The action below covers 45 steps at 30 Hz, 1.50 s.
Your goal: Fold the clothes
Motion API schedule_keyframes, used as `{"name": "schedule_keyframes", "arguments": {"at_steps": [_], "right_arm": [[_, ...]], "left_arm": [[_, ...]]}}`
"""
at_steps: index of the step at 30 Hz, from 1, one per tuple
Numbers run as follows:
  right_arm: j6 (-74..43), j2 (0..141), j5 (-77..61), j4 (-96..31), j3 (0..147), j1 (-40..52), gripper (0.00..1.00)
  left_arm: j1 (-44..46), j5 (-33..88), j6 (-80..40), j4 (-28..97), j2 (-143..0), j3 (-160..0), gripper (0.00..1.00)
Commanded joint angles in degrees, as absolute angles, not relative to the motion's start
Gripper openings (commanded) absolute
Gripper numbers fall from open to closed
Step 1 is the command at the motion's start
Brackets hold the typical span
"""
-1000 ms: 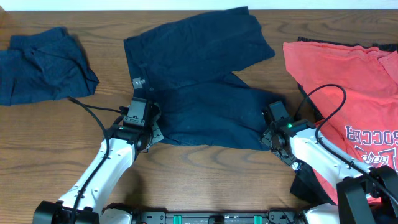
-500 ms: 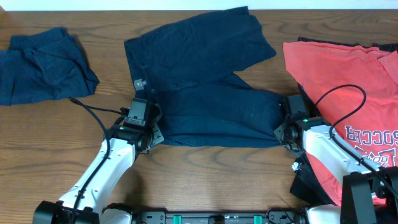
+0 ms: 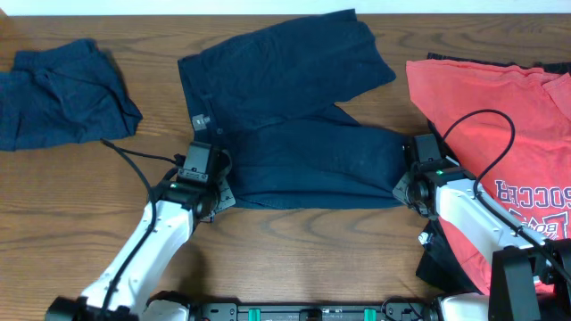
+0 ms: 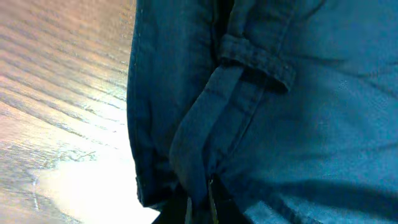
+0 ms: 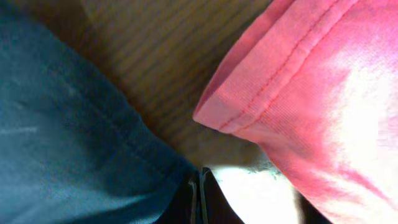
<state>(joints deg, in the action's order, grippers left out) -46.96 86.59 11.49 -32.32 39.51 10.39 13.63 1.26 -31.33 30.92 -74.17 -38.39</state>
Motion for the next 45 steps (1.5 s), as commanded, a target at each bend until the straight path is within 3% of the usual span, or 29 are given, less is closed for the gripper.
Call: {"name": "schedule_keyframes", "arguments": {"at_steps": [1,13,25,45], "right_arm": [[-42.3,84.9,17.5,-33.3,40.8,9.8,0.01],[-37.6,72.1,22.6,-40.6,47.2,10.2,0.01],[-37.9,58.6,30.7,-43.1,47.3,16.6,0.01],[-38.4,53.1,44.0,-42.4,53.8,27.8,0.02]], "left_arm": [[13.5,-0.7,-29.1,31.2,-69.8,-39.9,0.06],[13.5,-0.7,-28.1,37.6,-58.7,-39.9,0.06],[17.9,-0.7,-28.1,38.5,-54.8,-41.3,0.06],[27.9,-0.7,-28.1,35.3,-46.0,-49.0,0.06]]}}
